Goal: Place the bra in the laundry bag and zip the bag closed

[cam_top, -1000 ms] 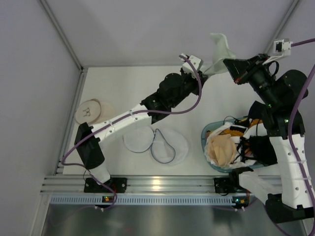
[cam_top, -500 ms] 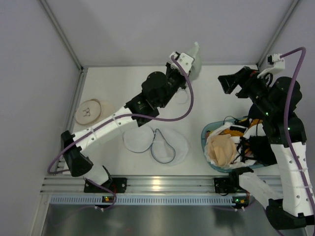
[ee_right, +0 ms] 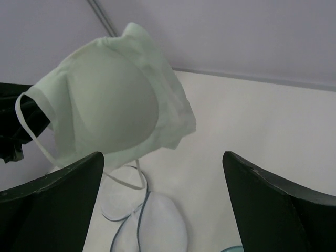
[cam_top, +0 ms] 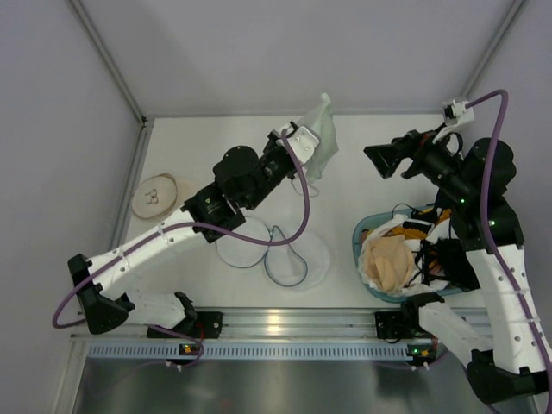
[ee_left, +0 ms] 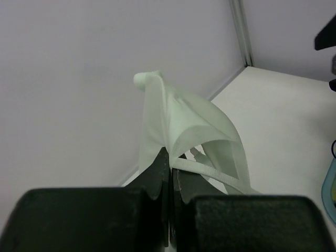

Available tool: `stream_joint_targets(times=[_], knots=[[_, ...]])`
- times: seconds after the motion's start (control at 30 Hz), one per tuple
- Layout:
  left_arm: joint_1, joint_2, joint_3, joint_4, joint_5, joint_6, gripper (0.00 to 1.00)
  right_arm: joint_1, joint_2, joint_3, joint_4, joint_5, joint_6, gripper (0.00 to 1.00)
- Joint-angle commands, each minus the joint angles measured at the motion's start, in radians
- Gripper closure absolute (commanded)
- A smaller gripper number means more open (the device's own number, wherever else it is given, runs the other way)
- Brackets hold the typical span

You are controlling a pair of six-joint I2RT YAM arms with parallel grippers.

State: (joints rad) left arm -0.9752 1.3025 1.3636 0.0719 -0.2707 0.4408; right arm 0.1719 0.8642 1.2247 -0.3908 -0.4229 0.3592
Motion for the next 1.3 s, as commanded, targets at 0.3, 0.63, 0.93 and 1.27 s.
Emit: stream_joint_targets(times=[0.3, 0.63, 0.93, 1.27], knots=[[0.000, -0.242, -0.219, 0.052, 0.217, -0.054, 1.00, 0.119, 0.102, -0.045, 0.305, -0.252, -0.164, 0.01], [0.001, -0.284, -0.224, -0.067, 0.281, -0.068, 1.00, 0.314, 0.226, 0.048, 0.311, -0.283, -0.256, 0.01], [0.003, -0.322, -0.207, -0.205, 0.404, -0.109, 1.00, 0.414, 0.217, 0.114, 0.116, -0.171, -0.565, 0.00], [0.004, -0.347, -0.192, -0.231, 0.531, -0.185, 1.00, 0.422, 0.260, 0.197, -0.008, -0.301, -0.690, 0.01]])
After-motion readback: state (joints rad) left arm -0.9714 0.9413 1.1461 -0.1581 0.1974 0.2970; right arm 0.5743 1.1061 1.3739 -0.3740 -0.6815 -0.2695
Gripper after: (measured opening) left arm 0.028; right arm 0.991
